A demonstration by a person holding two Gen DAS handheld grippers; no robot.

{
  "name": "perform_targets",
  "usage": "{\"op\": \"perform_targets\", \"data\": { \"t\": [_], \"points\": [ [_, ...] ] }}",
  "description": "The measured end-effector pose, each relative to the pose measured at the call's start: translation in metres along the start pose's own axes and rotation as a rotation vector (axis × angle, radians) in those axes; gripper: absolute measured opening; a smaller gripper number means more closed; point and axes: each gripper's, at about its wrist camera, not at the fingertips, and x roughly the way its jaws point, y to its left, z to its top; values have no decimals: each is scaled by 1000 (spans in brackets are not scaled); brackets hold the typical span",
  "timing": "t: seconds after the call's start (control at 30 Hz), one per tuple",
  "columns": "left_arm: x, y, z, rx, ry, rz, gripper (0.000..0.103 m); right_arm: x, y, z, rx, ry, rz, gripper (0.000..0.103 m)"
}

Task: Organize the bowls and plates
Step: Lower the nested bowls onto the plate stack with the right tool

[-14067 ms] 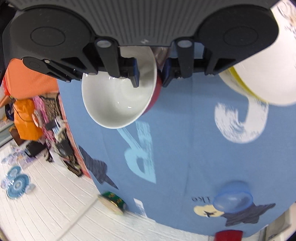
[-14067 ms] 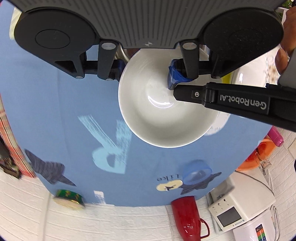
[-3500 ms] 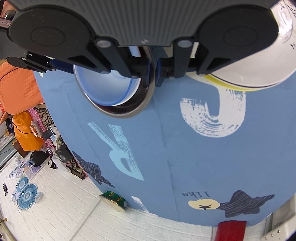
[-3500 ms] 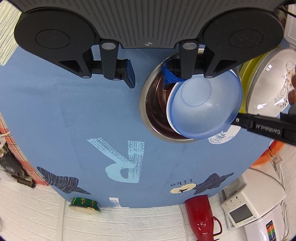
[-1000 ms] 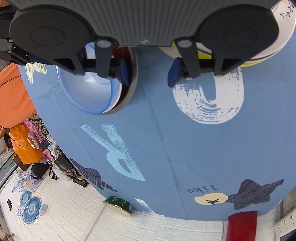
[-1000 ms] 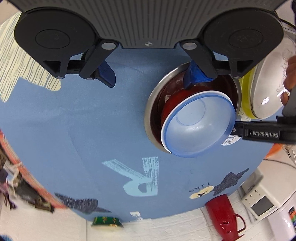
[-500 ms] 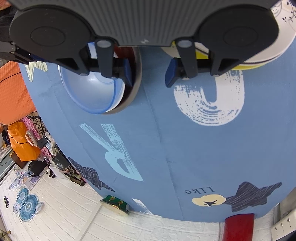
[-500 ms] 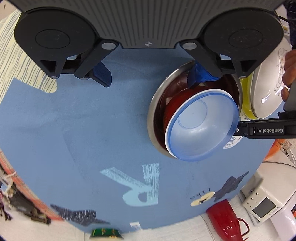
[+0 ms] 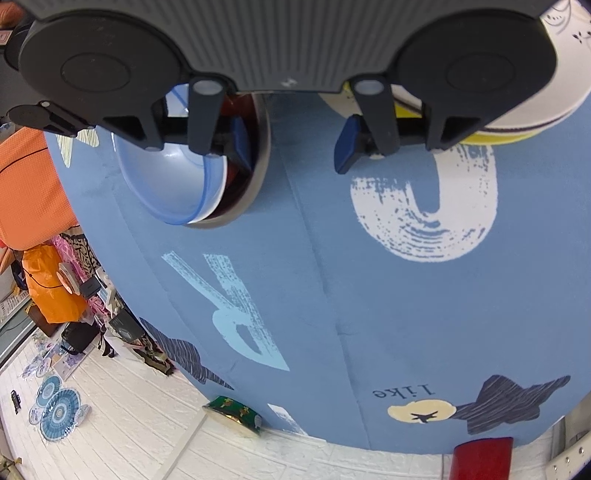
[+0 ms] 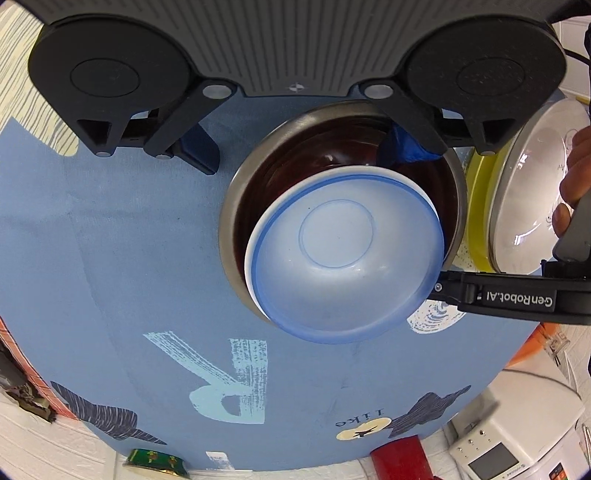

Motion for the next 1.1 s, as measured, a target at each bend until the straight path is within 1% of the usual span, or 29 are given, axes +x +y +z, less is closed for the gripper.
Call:
{"op": "perform_targets", "data": {
  "t": [0.03,0.1,0.13,0.23,0.33,0.37,0.4,0.43,0.47,0.5,0.53,0.57,0.63,0.7,0.77,0.87,1.0,1.1],
  "points": [
    [0,0,0,4,1,2,46,-3,1,0,8,-4,-7,74],
    [0,-2,-1,15,2,10,46,-18,6,-2,-14,-87,4,73],
    [0,-3,-1,18,2,14,46,-24,6,-2,-8,-106,4,73],
    [2,-4,0,16,5,22,46,-28,3,-4,9,-109,3,73],
    [3,-5,-1,14,4,25,45,-22,-1,-8,13,-123,15,69],
    [3,-6,-1,17,3,28,45,-19,-2,-9,17,-128,35,64],
    [3,-7,-2,23,1,33,45,-16,-2,-11,17,-134,65,49],
    [3,-9,-3,35,3,34,41,-14,-2,-13,17,-133,79,44],
    [3,-12,-4,52,8,36,33,-15,0,-15,15,-151,85,43],
    [4,-14,-6,66,13,35,29,-16,1,-17,3,-167,85,41],
    [6,-15,-7,70,31,6,12,-19,3,-18,-5,-187,89,40],
    [10,-15,-8,61,62,-38,1,-20,3,-19,-6,-194,91,40],
    [10,-18,-10,74,42,-23,1,-21,-2,-19,19,-206,116,40],
    [10,-17,-11,64,33,-30,1,-19,-4,-20,17,-207,122,40],
    [9,-18,-11,64,24,-29,1,-19,-2,-20,14,-218,116,40],
    [9,-21,-11,82,20,9,1,-18,4,-20,-17,-237,95,41],
    [5,-16,-9,71,18,12,1,-19,5,-18,-17,-245,106,41],
    [-5,-16,-9,73,-1,23,1,-27,14,-16,-42,-270,97,42]
  ]
}}
